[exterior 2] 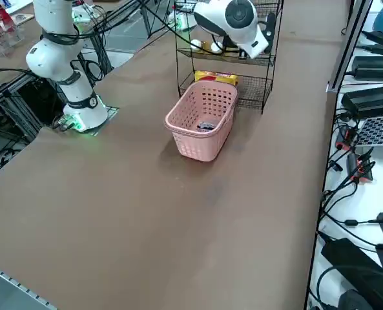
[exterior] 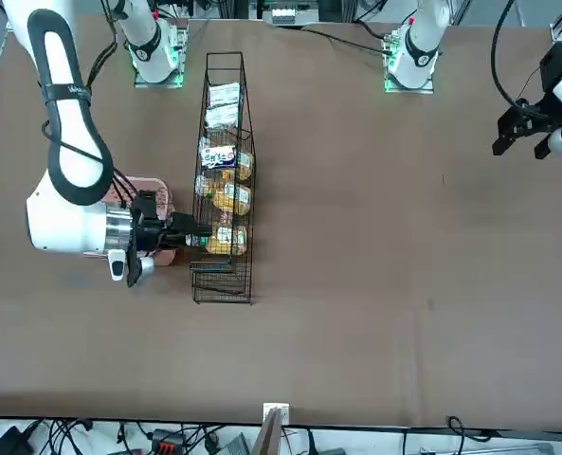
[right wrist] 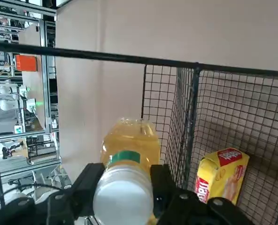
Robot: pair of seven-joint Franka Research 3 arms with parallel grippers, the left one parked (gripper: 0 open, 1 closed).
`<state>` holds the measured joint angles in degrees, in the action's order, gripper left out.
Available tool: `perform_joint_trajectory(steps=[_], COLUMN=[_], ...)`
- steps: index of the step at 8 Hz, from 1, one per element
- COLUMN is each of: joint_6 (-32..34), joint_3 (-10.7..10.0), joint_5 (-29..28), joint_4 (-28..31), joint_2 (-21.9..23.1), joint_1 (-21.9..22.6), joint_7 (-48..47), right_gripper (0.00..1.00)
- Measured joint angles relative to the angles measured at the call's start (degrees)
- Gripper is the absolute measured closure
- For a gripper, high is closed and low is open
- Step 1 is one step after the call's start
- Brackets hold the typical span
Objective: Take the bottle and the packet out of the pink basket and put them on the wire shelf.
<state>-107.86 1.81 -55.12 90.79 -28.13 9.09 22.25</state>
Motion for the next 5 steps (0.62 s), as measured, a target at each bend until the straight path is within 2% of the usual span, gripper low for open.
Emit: perform_joint_trajectory(steps=[5], joint_6=[0.0], joint_3=[0.0], joint_5=[0.4], joint_4=[0.0], joint_2=[-0.7], joint_1=[0.0], joint_7=[0.0], right_gripper=[0.45])
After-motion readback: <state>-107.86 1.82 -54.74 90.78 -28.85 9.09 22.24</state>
